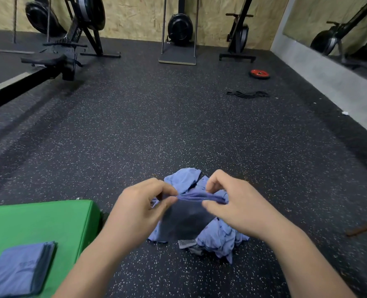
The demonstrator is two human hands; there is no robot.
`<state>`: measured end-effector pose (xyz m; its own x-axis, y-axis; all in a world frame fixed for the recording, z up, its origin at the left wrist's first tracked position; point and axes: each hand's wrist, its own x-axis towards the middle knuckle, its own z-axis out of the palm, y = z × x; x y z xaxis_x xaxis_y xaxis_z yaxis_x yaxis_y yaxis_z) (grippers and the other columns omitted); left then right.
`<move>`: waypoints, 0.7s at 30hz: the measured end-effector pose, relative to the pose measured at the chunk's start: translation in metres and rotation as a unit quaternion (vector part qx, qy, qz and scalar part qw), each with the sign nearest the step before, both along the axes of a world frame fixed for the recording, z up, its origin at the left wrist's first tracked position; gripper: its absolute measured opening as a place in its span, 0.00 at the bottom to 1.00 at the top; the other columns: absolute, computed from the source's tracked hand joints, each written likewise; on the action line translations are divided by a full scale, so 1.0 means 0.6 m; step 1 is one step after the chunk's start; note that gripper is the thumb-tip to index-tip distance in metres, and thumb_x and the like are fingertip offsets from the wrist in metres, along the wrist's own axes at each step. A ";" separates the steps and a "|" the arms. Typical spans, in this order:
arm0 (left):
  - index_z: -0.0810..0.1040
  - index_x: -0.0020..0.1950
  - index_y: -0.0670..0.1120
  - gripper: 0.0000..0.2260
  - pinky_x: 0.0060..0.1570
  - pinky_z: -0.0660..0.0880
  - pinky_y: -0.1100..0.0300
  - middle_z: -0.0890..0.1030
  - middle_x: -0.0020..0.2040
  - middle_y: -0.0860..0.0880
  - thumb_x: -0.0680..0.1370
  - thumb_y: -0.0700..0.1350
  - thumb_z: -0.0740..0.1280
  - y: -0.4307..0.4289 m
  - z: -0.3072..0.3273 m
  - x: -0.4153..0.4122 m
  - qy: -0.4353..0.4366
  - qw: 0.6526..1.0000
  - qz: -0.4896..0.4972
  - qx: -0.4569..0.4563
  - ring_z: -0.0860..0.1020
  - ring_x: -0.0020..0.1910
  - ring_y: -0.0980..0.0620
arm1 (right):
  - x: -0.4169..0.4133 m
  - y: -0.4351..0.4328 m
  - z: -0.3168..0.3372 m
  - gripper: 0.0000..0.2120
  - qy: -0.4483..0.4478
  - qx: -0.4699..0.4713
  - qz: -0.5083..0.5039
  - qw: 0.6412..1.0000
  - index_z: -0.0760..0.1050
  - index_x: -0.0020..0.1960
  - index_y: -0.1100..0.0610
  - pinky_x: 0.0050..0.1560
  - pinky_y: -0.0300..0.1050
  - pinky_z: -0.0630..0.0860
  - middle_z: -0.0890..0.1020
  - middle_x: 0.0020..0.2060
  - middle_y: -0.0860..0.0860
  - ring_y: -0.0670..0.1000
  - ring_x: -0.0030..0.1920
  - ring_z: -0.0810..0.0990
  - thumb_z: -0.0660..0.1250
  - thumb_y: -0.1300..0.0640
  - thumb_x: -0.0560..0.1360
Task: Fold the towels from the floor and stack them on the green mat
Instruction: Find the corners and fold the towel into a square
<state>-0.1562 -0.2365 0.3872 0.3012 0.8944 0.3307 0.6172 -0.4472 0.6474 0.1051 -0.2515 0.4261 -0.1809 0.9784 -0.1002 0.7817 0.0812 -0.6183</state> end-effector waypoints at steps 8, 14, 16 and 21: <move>0.85 0.51 0.57 0.08 0.49 0.76 0.62 0.83 0.46 0.58 0.78 0.45 0.78 -0.007 -0.008 0.021 -0.035 0.997 -0.064 -0.027 0.82 0.48 0.57 | -0.065 -0.007 -0.034 0.13 -0.006 -0.015 0.102 0.995 0.75 0.56 0.43 0.57 0.46 0.77 0.82 0.52 0.40 0.40 0.54 0.79 0.73 0.42 0.76; 0.81 0.55 0.56 0.14 0.56 0.78 0.52 0.86 0.50 0.52 0.74 0.50 0.81 -0.007 -0.001 0.018 -0.176 0.979 -0.041 -0.095 0.84 0.52 0.51 | -0.072 -0.001 -0.038 0.14 0.033 0.044 0.100 0.993 0.68 0.41 0.42 0.40 0.43 0.70 0.77 0.36 0.40 0.41 0.39 0.74 0.68 0.46 0.83; 0.80 0.60 0.58 0.19 0.63 0.77 0.47 0.86 0.57 0.52 0.72 0.55 0.80 -0.003 -0.006 0.014 -0.236 0.960 -0.059 -0.138 0.84 0.60 0.49 | -0.071 0.000 -0.028 0.17 0.043 0.070 0.106 0.991 0.66 0.39 0.41 0.39 0.40 0.67 0.75 0.34 0.38 0.40 0.38 0.73 0.67 0.47 0.85; 0.83 0.61 0.53 0.15 0.66 0.79 0.48 0.87 0.59 0.48 0.76 0.45 0.81 0.004 -0.021 0.011 -0.233 0.932 -0.131 -0.243 0.84 0.62 0.47 | -0.061 -0.004 -0.002 0.19 0.048 0.127 0.091 0.987 0.66 0.37 0.38 0.39 0.39 0.67 0.75 0.33 0.39 0.42 0.38 0.75 0.69 0.48 0.84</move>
